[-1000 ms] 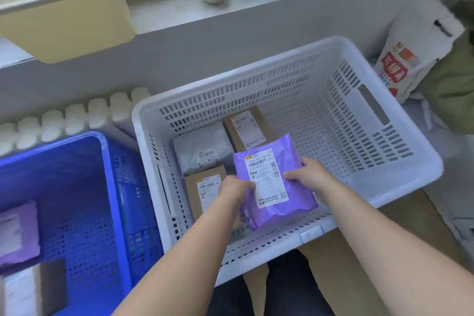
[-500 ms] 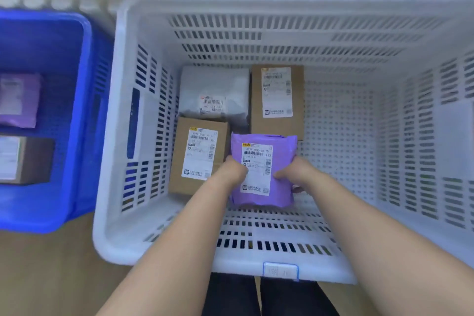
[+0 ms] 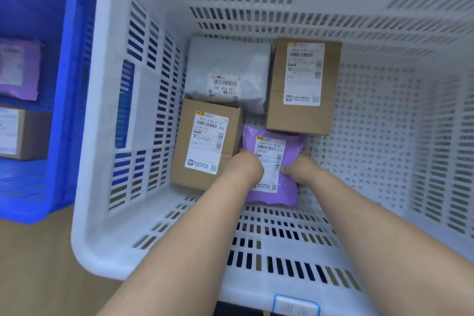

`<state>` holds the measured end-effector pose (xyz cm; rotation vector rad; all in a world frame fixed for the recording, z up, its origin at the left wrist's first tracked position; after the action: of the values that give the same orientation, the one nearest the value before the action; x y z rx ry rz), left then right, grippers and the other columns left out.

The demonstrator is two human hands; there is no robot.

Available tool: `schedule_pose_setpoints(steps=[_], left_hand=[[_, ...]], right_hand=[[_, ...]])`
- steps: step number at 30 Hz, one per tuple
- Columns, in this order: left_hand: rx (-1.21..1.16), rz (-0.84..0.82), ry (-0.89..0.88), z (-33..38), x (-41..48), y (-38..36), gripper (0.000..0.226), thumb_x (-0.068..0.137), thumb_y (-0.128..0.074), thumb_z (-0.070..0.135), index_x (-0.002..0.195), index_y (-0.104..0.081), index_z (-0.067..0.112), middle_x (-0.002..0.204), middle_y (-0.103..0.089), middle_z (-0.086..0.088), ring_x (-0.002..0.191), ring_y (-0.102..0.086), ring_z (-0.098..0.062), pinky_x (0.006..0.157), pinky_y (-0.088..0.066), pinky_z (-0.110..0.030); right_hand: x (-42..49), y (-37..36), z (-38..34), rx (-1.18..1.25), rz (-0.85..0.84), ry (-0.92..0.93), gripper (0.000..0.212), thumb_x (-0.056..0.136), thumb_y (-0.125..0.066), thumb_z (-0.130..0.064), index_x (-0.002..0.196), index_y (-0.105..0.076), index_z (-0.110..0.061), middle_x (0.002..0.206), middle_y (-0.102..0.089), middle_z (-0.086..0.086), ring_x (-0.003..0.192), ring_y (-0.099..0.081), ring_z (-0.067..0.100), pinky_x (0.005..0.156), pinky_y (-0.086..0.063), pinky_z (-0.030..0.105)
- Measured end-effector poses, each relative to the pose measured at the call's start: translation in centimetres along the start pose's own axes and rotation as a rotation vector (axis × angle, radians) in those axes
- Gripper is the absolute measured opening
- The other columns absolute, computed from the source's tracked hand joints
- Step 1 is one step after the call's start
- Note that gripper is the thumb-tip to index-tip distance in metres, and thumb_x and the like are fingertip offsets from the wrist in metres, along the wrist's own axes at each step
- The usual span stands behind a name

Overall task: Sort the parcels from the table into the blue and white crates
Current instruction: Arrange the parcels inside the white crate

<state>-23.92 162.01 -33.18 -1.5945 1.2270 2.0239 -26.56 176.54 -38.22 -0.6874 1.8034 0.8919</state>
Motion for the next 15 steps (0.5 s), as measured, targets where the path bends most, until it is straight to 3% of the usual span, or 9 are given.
schedule_pose_setpoints(steps=[2,4,8,11,13,15], left_hand=[[0.122,0.073,-0.046,-0.1,-0.3,0.0,0.038,0.096,-0.044,0.001,0.133,-0.048,-0.002,0.129,-0.061,-0.017,0.115,-0.061,-0.034,0.08,-0.048,-0.036],[0.258,0.151,-0.121,0.2,-0.9,0.4,0.039,0.092,-0.048,-0.001,0.132,-0.048,0.002,0.128,-0.057,-0.015,0.113,-0.061,-0.033,0.081,-0.049,-0.037],[0.559,0.309,-0.357,1.4,-2.0,0.9,0.057,0.087,-0.056,-0.002,0.14,-0.035,0.004,0.14,-0.038,-0.016,0.12,-0.05,-0.032,0.081,-0.048,-0.038],[0.834,0.337,-0.485,1.8,-1.9,0.0,0.066,0.09,-0.056,0.01,0.148,-0.025,0.001,0.154,-0.023,-0.021,0.14,-0.03,-0.035,0.103,-0.038,-0.04],[1.002,0.267,-0.469,1.4,-1.0,-1.1,0.074,0.097,-0.049,0.02,0.155,-0.008,-0.001,0.162,-0.005,-0.024,0.15,-0.01,-0.037,0.119,-0.02,-0.046],[1.09,0.213,-0.435,0.8,0.2,-1.7,0.078,0.101,-0.043,0.026,0.155,0.006,-0.001,0.163,0.01,-0.024,0.152,0.003,-0.038,0.122,-0.006,-0.05]], right_hand=[[0.4,-0.1,0.1,-0.015,-0.001,-0.004,0.025,0.093,-0.057,-0.013,0.115,-0.064,-0.002,0.116,-0.067,0.02,0.105,-0.065,0.037,0.09,-0.055,0.051],[0.2,0.1,0.2,-0.086,-0.005,0.0,0.03,0.092,-0.059,-0.02,0.118,-0.061,-0.006,0.117,-0.067,0.016,0.103,-0.065,0.033,0.086,-0.056,0.045],[-2.0,1.9,0.5,-0.426,0.18,0.073,0.062,0.087,-0.068,-0.045,0.132,-0.043,-0.011,0.126,-0.058,0.009,0.111,-0.059,0.03,0.078,-0.046,0.036],[-3.7,2.5,-0.4,-0.818,0.353,0.366,0.066,0.087,-0.068,-0.046,0.134,-0.038,-0.011,0.134,-0.044,0.01,0.119,-0.049,0.029,0.085,-0.045,0.04],[-4.1,1.8,-0.8,-1.018,0.318,0.532,0.077,0.086,-0.068,-0.044,0.145,-0.029,-0.014,0.143,-0.034,0.011,0.128,-0.04,0.029,0.099,-0.041,0.04],[-3.4,1.1,-0.7,-1.112,0.243,0.563,0.091,0.084,-0.07,-0.046,0.153,-0.017,-0.018,0.151,-0.024,0.012,0.134,-0.033,0.03,0.109,-0.034,0.042]])
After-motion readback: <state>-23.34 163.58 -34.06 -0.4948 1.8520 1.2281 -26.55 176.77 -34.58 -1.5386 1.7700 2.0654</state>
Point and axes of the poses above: each hand's wrist, its own x-axis towards the middle knuckle, its own y-axis out of the back of the hand, z = x × y, the point moved 4 cm from there along x, towards the middle knuckle
